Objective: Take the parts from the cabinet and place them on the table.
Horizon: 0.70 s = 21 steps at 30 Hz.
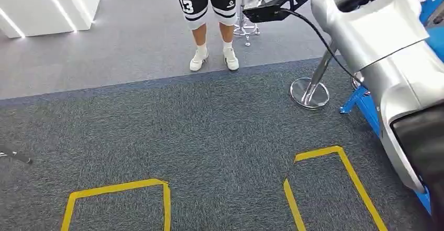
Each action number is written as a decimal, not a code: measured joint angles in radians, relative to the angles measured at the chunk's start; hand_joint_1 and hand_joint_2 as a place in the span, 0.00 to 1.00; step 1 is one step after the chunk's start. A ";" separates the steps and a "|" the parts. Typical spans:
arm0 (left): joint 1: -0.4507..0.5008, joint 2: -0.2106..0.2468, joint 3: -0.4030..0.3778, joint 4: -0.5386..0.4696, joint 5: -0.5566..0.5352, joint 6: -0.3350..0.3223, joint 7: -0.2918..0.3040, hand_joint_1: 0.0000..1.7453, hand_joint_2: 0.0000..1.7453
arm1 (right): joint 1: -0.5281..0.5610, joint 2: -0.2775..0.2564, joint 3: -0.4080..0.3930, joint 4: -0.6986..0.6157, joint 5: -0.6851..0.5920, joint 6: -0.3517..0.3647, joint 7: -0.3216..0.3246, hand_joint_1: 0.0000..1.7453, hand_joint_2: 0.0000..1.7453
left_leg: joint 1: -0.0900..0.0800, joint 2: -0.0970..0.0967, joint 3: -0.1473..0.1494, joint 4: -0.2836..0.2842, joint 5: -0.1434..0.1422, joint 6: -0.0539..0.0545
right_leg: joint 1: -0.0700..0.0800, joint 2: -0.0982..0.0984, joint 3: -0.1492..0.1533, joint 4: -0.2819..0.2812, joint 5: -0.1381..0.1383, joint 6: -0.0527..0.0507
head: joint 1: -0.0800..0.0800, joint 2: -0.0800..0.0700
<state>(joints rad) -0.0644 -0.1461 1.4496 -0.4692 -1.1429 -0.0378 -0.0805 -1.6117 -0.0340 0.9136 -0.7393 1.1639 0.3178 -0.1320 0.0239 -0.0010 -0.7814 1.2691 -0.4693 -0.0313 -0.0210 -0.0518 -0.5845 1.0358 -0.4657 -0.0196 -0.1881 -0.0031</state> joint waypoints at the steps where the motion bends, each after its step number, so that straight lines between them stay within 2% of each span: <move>1: 0.000 0.000 0.000 0.000 0.001 0.000 0.000 0.00 1.00 | -0.003 0.000 0.000 0.000 0.000 0.000 0.000 1.00 1.00 | 0.000 0.010 0.053 -0.091 0.045 0.002 | -0.001 -0.012 0.006 0.000 -0.004 0.002 | 0.000 0.000; 2: 0.000 0.000 0.000 0.000 0.002 -0.002 0.000 0.00 1.00 | -0.005 0.000 0.000 -0.001 0.000 0.001 -0.001 1.00 1.00 | -0.002 0.038 0.106 -0.186 0.083 0.005 | -0.001 -0.023 0.012 0.001 -0.009 0.006 | 0.000 0.000; 3: 0.000 0.000 0.000 0.000 0.003 -0.003 0.001 0.00 1.00 | -0.010 0.000 0.000 -0.001 -0.001 0.001 -0.001 1.00 1.00 | -0.016 0.079 0.132 -0.231 0.063 0.010 | 0.005 -0.032 0.015 -0.001 -0.012 0.011 | 0.000 0.000; 4: -0.001 0.000 0.000 -0.001 0.006 -0.003 0.003 0.00 1.00 | -0.015 -0.002 0.000 0.000 -0.001 0.001 -0.002 1.00 1.00 | -0.019 0.066 0.131 -0.240 0.070 0.026 | 0.010 -0.037 0.011 0.002 -0.014 0.016 | 0.000 0.000; 6: 0.002 0.000 0.000 -0.001 0.014 -0.003 0.011 0.00 1.00 | -0.017 -0.002 0.000 -0.001 -0.002 0.001 -0.007 1.00 1.00 | -0.021 0.043 0.124 -0.236 0.068 0.035 | 0.015 -0.058 0.016 -0.002 -0.017 0.023 | 0.000 0.000; 7: 0.002 0.000 0.000 -0.002 0.017 -0.002 0.015 0.00 1.00 | -0.017 -0.002 0.000 -0.001 -0.002 0.001 -0.010 1.00 1.00 | -0.022 0.031 0.123 -0.238 0.069 0.042 | 0.015 -0.070 0.021 -0.007 -0.016 0.029 | 0.000 0.000; 8: 0.001 0.001 0.001 -0.004 0.021 0.000 0.020 0.00 1.00 | -0.017 0.000 0.000 -0.002 -0.002 -0.001 -0.013 1.00 1.00 | -0.017 0.021 0.133 -0.251 0.074 0.051 | 0.014 -0.073 0.022 -0.005 -0.025 0.037 | 0.000 0.000; 9: 0.002 -0.003 0.001 -0.005 0.023 0.001 0.024 0.00 1.00 | -0.018 -0.007 0.000 -0.001 -0.002 -0.001 -0.014 1.00 1.00 | -0.013 0.011 0.136 -0.257 0.077 0.056 | 0.006 -0.021 0.015 0.019 -0.043 0.039 | 0.001 0.000; 10: 0.001 -0.006 0.001 -0.005 0.023 0.000 0.026 0.00 1.00 | -0.022 -0.006 0.000 -0.002 -0.003 -0.002 -0.014 1.00 1.00 | -0.013 0.002 0.136 -0.259 0.078 0.059 | 0.007 0.012 -0.010 0.068 -0.073 0.038 | 0.000 0.000; 12: -0.001 -0.006 0.001 -0.009 0.024 0.000 0.032 0.00 1.00 | -0.023 -0.009 0.000 -0.002 -0.005 -0.002 -0.015 1.00 1.00 | -0.015 -0.020 0.134 -0.257 0.079 0.064 | 0.011 0.040 -0.084 0.212 -0.132 0.035 | 0.001 0.000; 13: -0.003 -0.008 0.001 -0.013 0.028 -0.001 0.035 0.00 1.00 | -0.020 -0.014 0.000 -0.001 -0.006 -0.002 -0.018 1.00 1.00 | -0.017 -0.034 0.133 -0.255 0.078 0.065 | 0.011 0.046 -0.120 0.275 -0.145 0.034 | 0.001 0.000; 14: -0.002 -0.009 0.001 -0.018 0.032 -0.004 0.037 0.00 1.00 | -0.017 -0.018 0.000 -0.001 -0.008 -0.002 -0.018 1.00 1.00 | -0.018 -0.047 0.133 -0.252 0.077 0.067 | 0.011 0.049 -0.131 0.286 -0.132 0.032 | 0.001 0.000; 15: -0.002 -0.013 0.001 -0.023 0.034 -0.006 0.041 0.00 1.00 | -0.013 -0.020 0.000 -0.001 -0.009 -0.002 -0.018 1.00 1.00 | -0.019 -0.063 0.134 -0.249 0.076 0.068 | 0.011 0.051 -0.121 0.250 -0.093 0.028 | 0.001 0.000; 16: -0.001 -0.015 0.001 -0.027 0.034 -0.008 0.042 0.00 1.00 | -0.013 -0.021 0.000 -0.001 -0.009 -0.002 -0.019 1.00 1.00 | -0.019 -0.075 0.134 -0.245 0.075 0.067 | 0.011 0.056 -0.099 0.188 -0.049 0.023 | 0.001 0.000; 17: -0.001 -0.016 0.001 -0.028 0.034 -0.010 0.043 0.00 1.00 | -0.014 -0.022 0.000 -0.001 -0.010 -0.002 -0.019 1.00 1.00 | -0.021 -0.089 0.134 -0.243 0.074 0.066 | 0.012 0.073 -0.064 0.100 0.002 0.017 | 0.001 0.000; 18: -0.001 -0.018 0.001 -0.030 0.034 -0.011 0.043 0.00 1.00 | -0.014 -0.024 0.000 -0.001 -0.011 -0.003 -0.019 1.00 1.00 | -0.020 -0.096 0.132 -0.241 0.073 0.065 | 0.010 0.103 -0.045 0.041 0.024 0.011 | 0.001 0.000; 19: -0.002 -0.026 0.001 -0.032 0.035 -0.013 0.046 0.00 1.00 | -0.015 -0.024 0.000 -0.001 -0.013 -0.003 -0.020 1.00 1.00 | -0.026 -0.103 0.123 -0.235 0.073 0.060 | 0.006 0.140 -0.034 0.023 0.013 0.009 | 0.000 0.000; 20: -0.001 -0.027 0.001 -0.042 0.035 -0.016 0.049 0.00 1.00 | -0.016 -0.024 0.000 -0.001 -0.016 -0.003 -0.021 1.00 1.00 | -0.011 -0.116 0.114 -0.236 0.079 0.053 | 0.012 0.127 -0.029 0.017 0.012 0.014 | 0.000 0.000; 21: 0.000 -0.029 0.001 -0.044 0.036 -0.019 0.052 0.00 1.00 | -0.015 -0.025 0.000 -0.001 -0.016 -0.003 -0.021 1.00 1.00 | -0.008 -0.126 0.113 -0.238 0.081 0.046 | 0.017 0.122 -0.029 0.013 0.012 0.013 | 0.001 0.000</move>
<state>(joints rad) -0.0645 -0.1755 1.4508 -0.5135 -1.1067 -0.0569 -0.0286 -1.6269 -0.0588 0.9136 -0.7401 1.1479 0.3147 -0.1526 0.0159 -0.1269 -0.6681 1.0308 -0.3886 0.0152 -0.0037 0.0697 -0.6139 1.0487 -0.4541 -0.0069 -0.1873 -0.0031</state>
